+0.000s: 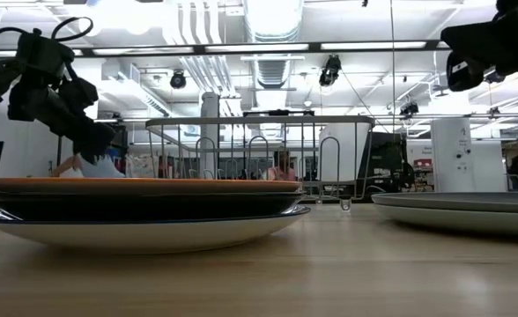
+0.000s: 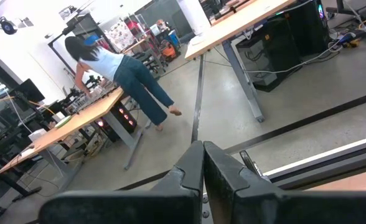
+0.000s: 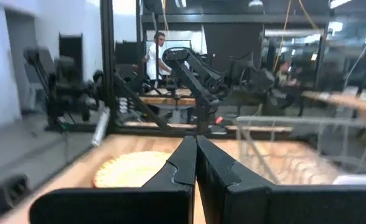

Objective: Sort dishes
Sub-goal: Put the grey plate in the dish rack

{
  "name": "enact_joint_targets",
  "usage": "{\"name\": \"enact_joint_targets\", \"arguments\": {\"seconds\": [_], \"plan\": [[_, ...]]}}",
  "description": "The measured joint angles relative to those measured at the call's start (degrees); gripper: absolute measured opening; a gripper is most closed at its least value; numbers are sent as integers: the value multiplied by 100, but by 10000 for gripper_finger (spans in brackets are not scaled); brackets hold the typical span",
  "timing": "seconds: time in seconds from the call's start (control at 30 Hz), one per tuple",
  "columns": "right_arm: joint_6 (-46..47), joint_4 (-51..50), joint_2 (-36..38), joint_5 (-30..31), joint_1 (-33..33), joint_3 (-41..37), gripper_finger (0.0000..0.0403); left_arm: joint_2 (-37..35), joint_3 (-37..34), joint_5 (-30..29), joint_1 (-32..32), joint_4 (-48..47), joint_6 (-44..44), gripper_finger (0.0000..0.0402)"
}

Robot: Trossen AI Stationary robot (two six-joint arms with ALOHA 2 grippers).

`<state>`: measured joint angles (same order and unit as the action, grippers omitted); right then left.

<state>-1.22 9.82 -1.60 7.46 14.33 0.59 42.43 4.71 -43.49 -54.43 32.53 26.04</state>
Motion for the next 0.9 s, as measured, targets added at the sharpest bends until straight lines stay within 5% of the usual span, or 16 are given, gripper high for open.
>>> {"name": "enact_joint_targets", "arguments": {"seconds": [0.6, 0.8, 0.9], "plan": [[-945, 413, -3, 24, -4, 5, 0, 8, -1, 5, 2, 1, -2, 0], [-1306, 413, -3, 921, -2, 3, 0, 8, 0, 15, 2, 0, -34, 0], [-1237, 415, -3, 1553, -4, 3, 0, 8, -1, 131, 5, -2, -965, 0]]}}
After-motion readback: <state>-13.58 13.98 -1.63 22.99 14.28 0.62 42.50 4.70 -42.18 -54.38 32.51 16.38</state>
